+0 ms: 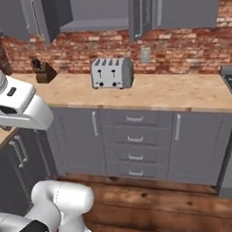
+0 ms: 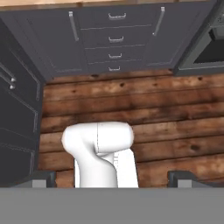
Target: Close all open cabinet doors.
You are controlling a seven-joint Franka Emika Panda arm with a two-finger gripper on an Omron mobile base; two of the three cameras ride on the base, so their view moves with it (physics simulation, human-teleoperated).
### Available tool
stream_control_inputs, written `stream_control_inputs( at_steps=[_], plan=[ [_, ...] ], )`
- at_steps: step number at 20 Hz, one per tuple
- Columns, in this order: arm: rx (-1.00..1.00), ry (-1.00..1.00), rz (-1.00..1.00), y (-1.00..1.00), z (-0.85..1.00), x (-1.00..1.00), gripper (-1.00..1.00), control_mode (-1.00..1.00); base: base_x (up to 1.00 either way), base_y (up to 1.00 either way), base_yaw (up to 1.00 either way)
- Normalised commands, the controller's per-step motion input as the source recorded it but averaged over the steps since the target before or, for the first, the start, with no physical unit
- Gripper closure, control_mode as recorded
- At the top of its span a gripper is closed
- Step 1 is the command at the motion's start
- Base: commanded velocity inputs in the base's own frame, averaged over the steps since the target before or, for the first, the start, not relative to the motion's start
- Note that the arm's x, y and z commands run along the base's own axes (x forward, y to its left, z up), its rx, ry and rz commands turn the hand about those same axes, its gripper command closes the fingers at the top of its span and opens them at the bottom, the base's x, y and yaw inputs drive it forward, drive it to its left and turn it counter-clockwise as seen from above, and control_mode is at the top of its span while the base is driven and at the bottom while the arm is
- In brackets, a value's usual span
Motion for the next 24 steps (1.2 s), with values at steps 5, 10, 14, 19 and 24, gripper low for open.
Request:
stream_control_inputs(
  at_steps=[5,10,14,19,24],
  plan=[
    [0.00,0.00,0.00,0.00,0.00,0.00,-1.00,1.00,0.60,0.03,0.05],
    [0.00,0.00,0.00,0.00,0.00,0.00,-1.00,1.00,0.64,0.01,0.00],
    [0.00,0.00,0.00,0.00,0.00,0.00,-1.00,1.00,0.60,0.08,0.00],
    [0.00,0.00,0.00,0.00,0.00,0.00,-1.00,1.00,0.56,0.25,0.00],
    [0.00,0.00,0.00,0.00,0.00,0.00,-1.00,1.00,0.70,0.24,0.00]
  ],
)
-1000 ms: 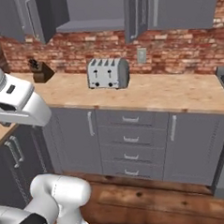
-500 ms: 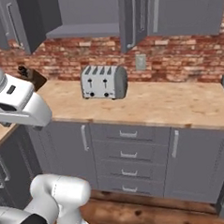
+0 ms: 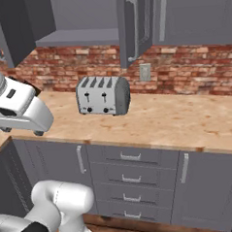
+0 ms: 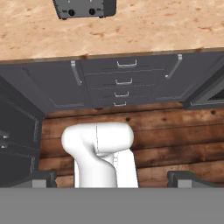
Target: Close all open cabinet doors.
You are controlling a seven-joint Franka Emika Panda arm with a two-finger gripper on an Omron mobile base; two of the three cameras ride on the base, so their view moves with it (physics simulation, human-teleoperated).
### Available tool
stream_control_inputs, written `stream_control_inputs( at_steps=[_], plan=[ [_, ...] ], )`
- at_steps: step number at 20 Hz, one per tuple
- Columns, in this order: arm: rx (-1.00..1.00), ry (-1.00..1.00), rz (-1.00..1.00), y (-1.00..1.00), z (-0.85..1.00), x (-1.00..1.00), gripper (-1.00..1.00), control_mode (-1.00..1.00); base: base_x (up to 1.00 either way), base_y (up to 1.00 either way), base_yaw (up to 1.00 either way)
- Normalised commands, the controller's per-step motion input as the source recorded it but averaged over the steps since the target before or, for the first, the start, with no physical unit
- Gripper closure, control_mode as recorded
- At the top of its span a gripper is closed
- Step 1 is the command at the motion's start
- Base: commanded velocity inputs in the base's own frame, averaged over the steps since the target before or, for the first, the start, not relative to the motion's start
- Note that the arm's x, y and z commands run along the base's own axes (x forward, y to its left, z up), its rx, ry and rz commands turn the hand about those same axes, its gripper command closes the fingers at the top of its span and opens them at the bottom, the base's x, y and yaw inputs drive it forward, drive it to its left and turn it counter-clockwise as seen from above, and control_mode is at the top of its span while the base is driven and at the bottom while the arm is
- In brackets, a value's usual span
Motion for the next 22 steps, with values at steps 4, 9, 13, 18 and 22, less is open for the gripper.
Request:
stream_control_inputs(
  at_steps=[4,9,13,18,22],
  plan=[
    [0.00,0.00,0.00,0.00,0.00,0.00,-1.00,1.00,0.65,0.22,0.00],
    [0.00,0.00,0.00,0.00,0.00,0.00,-1.00,1.00,0.52,0.23,0.00],
    [0.00,0.00,0.00,0.00,0.00,0.00,-1.00,1.00,0.48,0.23,0.00],
    [0.00,0.00,0.00,0.00,0.00,0.00,-1.00,1.00,0.50,0.28,0.00],
    [0.00,0.00,0.00,0.00,0.00,0.00,-1.00,1.00,0.51,0.31,0.00]
  ],
)
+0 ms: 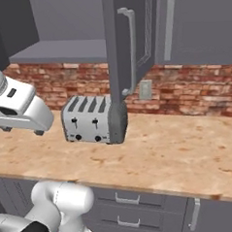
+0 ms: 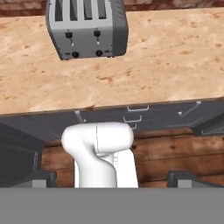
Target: Close all open cabinet doors.
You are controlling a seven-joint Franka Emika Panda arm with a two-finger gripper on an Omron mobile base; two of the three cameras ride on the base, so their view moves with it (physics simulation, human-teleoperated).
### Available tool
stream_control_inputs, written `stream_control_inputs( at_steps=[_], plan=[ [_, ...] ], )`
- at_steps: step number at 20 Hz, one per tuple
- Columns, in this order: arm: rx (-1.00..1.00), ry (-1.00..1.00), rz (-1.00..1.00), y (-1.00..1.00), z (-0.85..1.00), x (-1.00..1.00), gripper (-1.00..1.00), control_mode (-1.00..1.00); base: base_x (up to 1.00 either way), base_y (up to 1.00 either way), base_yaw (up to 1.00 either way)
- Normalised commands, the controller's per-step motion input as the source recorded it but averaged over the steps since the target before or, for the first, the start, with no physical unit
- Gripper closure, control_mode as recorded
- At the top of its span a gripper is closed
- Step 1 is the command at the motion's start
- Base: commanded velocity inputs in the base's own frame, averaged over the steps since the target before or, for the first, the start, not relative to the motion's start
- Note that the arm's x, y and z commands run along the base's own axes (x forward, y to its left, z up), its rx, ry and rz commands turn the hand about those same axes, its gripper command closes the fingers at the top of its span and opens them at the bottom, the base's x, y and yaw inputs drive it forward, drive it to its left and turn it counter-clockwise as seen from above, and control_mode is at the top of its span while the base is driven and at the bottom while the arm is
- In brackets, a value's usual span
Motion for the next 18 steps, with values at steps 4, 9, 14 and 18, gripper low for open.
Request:
stream_control_inputs(
  at_steps=[4,9,14,18],
  plan=[
    [0.00,0.00,0.00,0.00,0.00,0.00,-1.00,1.00,0.48,0.38,0.00],
    [0.00,0.00,0.00,0.00,0.00,0.00,-1.00,1.00,0.48,0.26,0.00],
    [0.00,0.00,0.00,0.00,0.00,0.00,-1.00,1.00,0.40,0.05,-0.02],
    [0.00,0.00,0.00,0.00,0.00,0.00,-1.00,1.00,0.23,0.12,-0.12]
  ],
)
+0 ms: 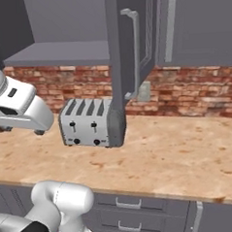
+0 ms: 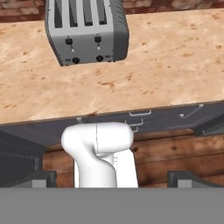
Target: Close all open cabinet doors.
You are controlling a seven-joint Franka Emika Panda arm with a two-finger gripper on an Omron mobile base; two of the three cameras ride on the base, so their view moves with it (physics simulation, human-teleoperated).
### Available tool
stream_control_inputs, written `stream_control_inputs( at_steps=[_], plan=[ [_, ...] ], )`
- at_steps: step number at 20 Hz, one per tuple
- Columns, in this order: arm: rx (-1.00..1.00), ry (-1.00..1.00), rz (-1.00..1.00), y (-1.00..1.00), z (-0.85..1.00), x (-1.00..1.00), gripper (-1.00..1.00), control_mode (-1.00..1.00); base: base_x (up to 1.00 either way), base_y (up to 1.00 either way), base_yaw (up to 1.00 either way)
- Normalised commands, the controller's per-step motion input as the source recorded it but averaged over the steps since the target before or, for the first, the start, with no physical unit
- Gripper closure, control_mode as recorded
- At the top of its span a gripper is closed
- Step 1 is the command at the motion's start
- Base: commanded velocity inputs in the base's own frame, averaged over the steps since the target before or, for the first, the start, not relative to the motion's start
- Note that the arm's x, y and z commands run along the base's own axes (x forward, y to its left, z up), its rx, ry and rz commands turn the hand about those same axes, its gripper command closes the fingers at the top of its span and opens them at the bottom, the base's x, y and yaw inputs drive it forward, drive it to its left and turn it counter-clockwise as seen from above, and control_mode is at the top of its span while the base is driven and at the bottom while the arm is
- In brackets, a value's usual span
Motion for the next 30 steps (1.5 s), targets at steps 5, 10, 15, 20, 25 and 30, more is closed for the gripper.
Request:
stream_control_inputs(
  at_steps=[5,10,15,20,25,30],
  plan=[
    [0.00,0.00,0.00,0.00,0.00,0.00,-1.00,1.00,0.20,0.20,-0.19],
    [0.00,0.00,0.00,0.00,0.00,0.00,-1.00,1.00,0.06,0.08,-0.07],
    [0.00,0.00,0.00,0.00,0.00,0.00,-1.00,1.00,0.00,0.00,0.00],
    [0.00,-0.02,0.00,0.00,0.00,-0.10,-1.00,-1.00,0.00,0.00,0.00],
    [0.00,-0.19,0.03,-0.05,0.05,-0.47,-1.00,-1.00,0.00,0.00,0.00],
    [0.01,-0.31,0.14,-0.32,0.17,-0.20,-1.00,-1.00,0.00,0.00,0.00]
  ],
)
